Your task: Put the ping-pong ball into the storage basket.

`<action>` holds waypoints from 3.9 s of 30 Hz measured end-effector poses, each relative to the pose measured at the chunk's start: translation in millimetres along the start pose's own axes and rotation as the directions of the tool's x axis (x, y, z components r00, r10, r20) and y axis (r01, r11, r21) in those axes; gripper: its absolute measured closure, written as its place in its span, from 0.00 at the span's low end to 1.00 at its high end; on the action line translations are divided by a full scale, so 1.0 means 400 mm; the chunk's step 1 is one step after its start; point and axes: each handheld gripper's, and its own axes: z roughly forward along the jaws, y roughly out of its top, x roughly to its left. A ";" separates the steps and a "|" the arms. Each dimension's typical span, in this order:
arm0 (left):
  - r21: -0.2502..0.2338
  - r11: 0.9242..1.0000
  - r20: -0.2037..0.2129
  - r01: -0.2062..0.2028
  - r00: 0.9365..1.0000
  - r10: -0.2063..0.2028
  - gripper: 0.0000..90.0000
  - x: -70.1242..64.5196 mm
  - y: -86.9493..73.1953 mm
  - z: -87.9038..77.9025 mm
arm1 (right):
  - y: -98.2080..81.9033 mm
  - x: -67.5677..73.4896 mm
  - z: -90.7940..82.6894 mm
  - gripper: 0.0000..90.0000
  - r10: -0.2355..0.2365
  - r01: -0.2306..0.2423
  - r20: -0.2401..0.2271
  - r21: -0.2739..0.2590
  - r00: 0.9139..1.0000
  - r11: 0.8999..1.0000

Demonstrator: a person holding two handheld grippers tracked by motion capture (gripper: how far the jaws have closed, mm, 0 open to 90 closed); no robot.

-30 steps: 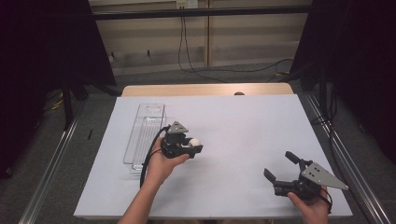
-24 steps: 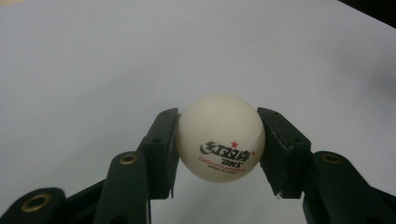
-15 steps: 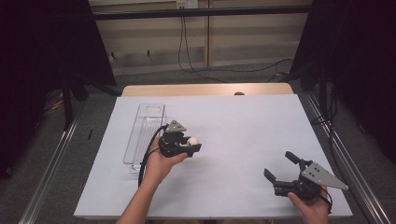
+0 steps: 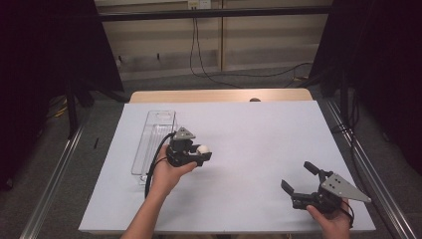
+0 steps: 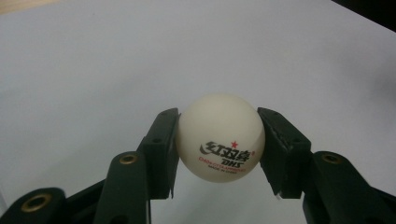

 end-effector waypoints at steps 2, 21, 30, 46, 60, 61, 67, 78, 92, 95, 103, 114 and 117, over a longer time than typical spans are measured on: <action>0.016 1.000 -0.003 -0.018 1.000 0.018 0.57 0.005 0.001 -0.006 | 0.000 0.000 0.000 0.01 -0.001 0.001 0.000 -0.001 1.000 1.000; 0.006 1.000 -0.022 -0.008 1.000 0.008 0.57 0.021 0.002 -0.025 | 0.000 0.000 0.000 0.01 0.000 0.000 -0.001 -0.001 1.000 1.000; 0.009 1.000 -0.032 -0.001 1.000 0.001 0.57 0.031 -0.002 -0.038 | 0.000 -0.001 0.000 0.01 0.007 -0.007 0.001 -0.005 1.000 1.000; 0.001 1.000 -0.041 0.008 0.999 -0.008 0.57 0.044 -0.006 -0.053 | -0.001 -0.003 0.000 0.01 0.007 -0.007 -0.002 0.004 1.000 1.000; -0.006 1.000 -0.047 0.017 0.999 -0.017 0.57 0.055 -0.008 -0.066 | -0.002 -0.002 0.001 0.01 0.006 -0.006 -0.003 -0.001 1.000 1.000; -0.009 1.000 -0.047 0.023 0.999 -0.024 0.57 0.054 -0.009 -0.067 | -0.002 -0.002 0.001 0.01 0.007 -0.007 -0.003 -0.001 1.000 1.000; -0.020 0.999 -0.052 0.031 0.998 -0.032 0.57 0.059 -0.010 -0.073 | -0.002 -0.002 0.001 0.01 0.006 -0.006 -0.002 -0.001 1.000 1.000; -0.037 0.999 -0.059 0.037 0.997 -0.040 0.57 0.069 -0.012 -0.085 | -0.001 -0.002 0.001 0.01 0.004 -0.004 -0.004 0.000 1.000 1.000; -0.055 0.997 -0.078 0.058 0.995 -0.062 0.57 0.086 -0.020 -0.109 | -0.001 -0.001 0.001 0.01 0.002 -0.002 -0.004 0.004 1.000 1.000; -0.059 0.997 -0.079 0.057 0.995 -0.062 0.57 0.090 -0.022 -0.114 | -0.001 0.000 0.001 0.01 0.004 -0.004 -0.002 0.003 1.000 1.000; -0.070 0.995 -0.085 0.072 0.993 -0.078 0.57 0.096 -0.026 -0.119 | -0.001 0.000 0.001 0.01 0.004 -0.004 0.002 0.000 1.000 1.000; -0.069 0.994 -0.100 0.080 0.991 -0.087 0.57 0.108 -0.039 -0.130 | -0.001 0.000 0.001 0.01 0.007 -0.007 0.000 -0.001 1.000 1.000; -0.068 0.995 -0.102 0.074 0.991 -0.081 0.57 0.112 -0.041 -0.133 | -0.001 0.001 0.001 0.01 0.004 -0.004 0.002 0.000 1.000 1.000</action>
